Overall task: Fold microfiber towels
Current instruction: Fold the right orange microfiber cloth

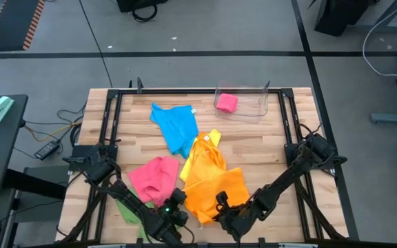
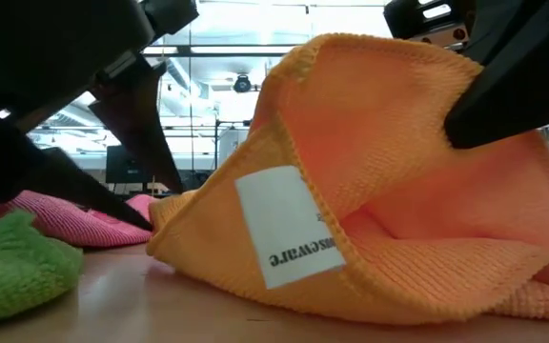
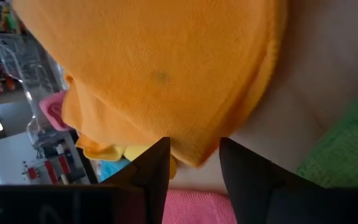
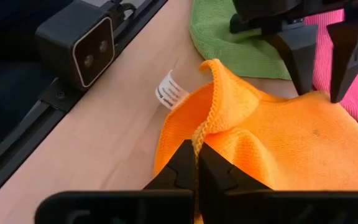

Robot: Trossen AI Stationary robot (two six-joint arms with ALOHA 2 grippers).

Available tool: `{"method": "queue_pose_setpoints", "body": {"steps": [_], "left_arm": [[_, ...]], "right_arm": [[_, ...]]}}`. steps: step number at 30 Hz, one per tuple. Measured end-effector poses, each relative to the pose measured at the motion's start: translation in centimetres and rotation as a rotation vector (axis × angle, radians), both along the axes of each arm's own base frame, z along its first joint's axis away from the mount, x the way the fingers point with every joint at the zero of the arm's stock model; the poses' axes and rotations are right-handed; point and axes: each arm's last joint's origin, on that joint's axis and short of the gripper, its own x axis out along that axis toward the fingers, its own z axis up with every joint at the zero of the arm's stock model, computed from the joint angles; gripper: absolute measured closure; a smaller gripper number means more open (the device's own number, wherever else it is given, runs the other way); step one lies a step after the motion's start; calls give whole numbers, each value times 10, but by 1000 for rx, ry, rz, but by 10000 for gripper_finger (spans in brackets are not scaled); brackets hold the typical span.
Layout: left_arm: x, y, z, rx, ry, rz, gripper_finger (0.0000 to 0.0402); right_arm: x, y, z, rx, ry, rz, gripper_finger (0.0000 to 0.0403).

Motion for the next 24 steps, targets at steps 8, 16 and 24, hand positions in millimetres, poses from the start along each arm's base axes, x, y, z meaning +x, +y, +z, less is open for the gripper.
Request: {"method": "queue_pose_setpoints", "body": {"steps": [8, 16, 24], "left_arm": [[3, 2, 0, 3, -26, 8, 289], [7, 1, 0, -67, -96, 58, 379], [0, 9, 7, -167, -230, 271, 381]], "right_arm": [[1, -1, 0, 0, -1, -2, 397], [1, -1, 0, 2, -1, -2, 397], [1, 0, 9, -25, -23, 22, 397]]}}
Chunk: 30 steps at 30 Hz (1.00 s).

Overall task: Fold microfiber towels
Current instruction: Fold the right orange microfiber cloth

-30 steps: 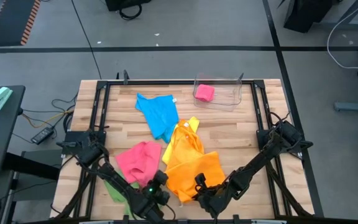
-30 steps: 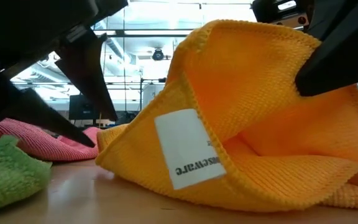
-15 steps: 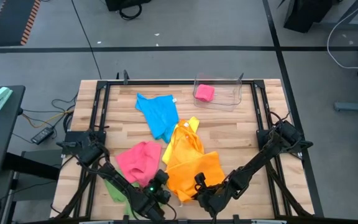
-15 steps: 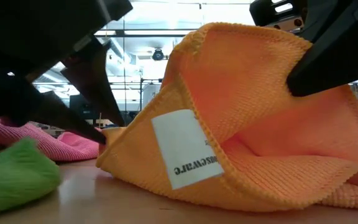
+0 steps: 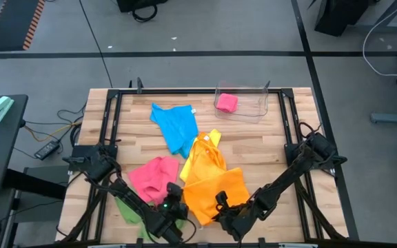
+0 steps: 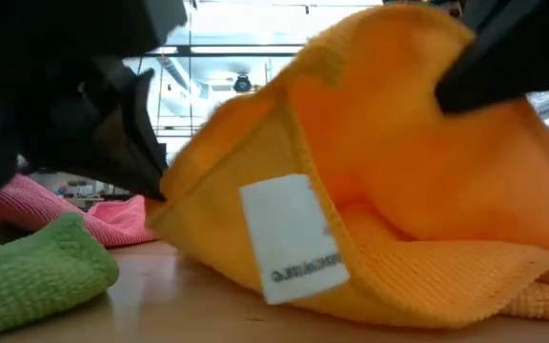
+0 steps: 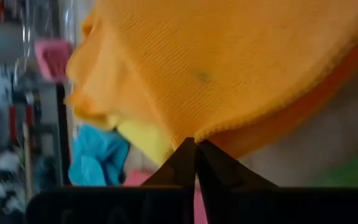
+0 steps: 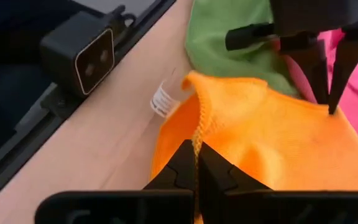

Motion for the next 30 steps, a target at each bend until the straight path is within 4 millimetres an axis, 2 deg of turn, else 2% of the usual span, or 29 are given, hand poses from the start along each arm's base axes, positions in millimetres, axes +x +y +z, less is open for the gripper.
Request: {"method": "queue_pose_setpoints", "body": {"steps": [5, 8, 13, 20, 24, 30], "left_arm": [[-8, 5, 19, -69, -86, 116, 394], [-9, 8, 26, -121, -120, 174, 384], [-2, 18, 23, -181, -88, 243, 367], [2, 39, 7, -247, -25, 355, 390], [0, 38, 4, -251, -27, 355, 392], [1, 38, 4, -265, -46, 370, 361]], "right_arm": [[5, 1, 8, -66, 0, 7, 392], [9, -4, 8, -77, 14, -11, 385], [14, -12, 8, -74, 20, -38, 380], [22, -24, 4, -18, 57, -97, 379], [20, -25, 0, -18, 69, -92, 378], [20, -25, -1, 8, 80, -67, 377]]}}
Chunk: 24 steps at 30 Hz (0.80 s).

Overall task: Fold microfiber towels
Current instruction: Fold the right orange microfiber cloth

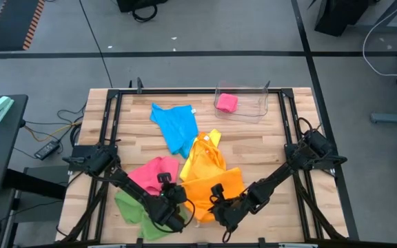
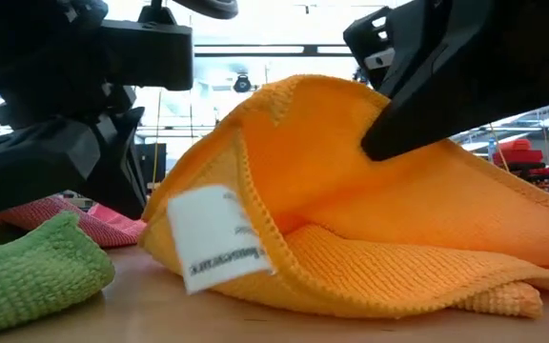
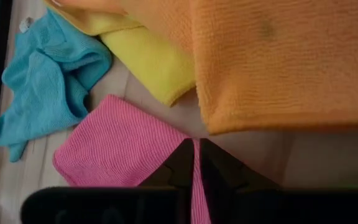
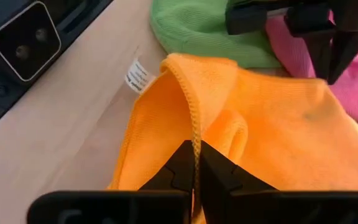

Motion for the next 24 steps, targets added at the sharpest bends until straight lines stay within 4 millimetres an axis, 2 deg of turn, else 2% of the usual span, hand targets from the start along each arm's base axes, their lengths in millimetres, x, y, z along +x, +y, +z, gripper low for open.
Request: {"method": "queue_pose_setpoints", "body": {"steps": [6, 13, 19, 24], "left_arm": [[-1, -2, 0, 4, 14, -26, 352], [-4, -16, 25, -50, -40, -129, 370], [9, -35, 24, -95, -112, -315, 370], [23, -36, 26, -133, -195, -338, 351]], "right_arm": [[0, 3, 1, 62, 20, 62, 351], [0, 6, 2, 145, 37, 67, 286], [-3, 7, 2, 186, 87, 43, 251], [-8, 7, 19, 168, 109, 6, 251]]}}
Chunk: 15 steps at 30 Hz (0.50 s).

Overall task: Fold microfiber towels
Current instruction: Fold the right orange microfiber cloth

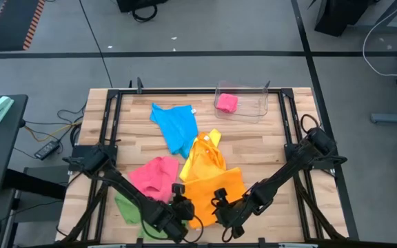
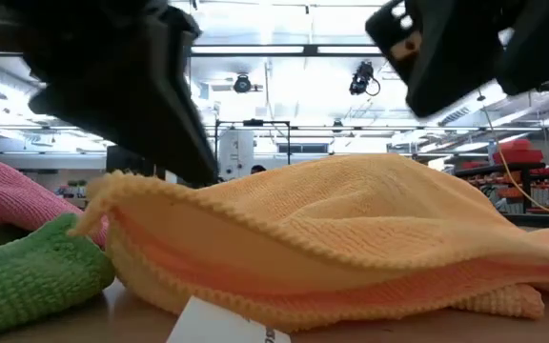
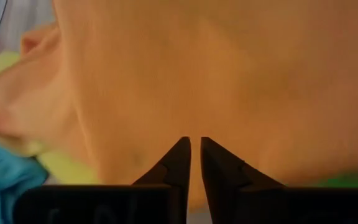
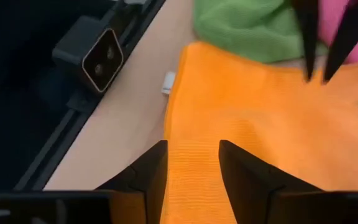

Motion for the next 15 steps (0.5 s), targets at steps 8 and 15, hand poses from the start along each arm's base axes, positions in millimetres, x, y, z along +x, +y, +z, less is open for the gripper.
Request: {"method": "queue_pose_setpoints", "body": {"steps": [8, 15], "left_arm": [[9, 5, -19, -48, 36, 20, 324], [10, 8, -37, -51, 98, 58, 301]], "right_arm": [[-14, -14, -10, -127, 188, -41, 253], [-23, -16, -15, -130, 278, -78, 254]]}}
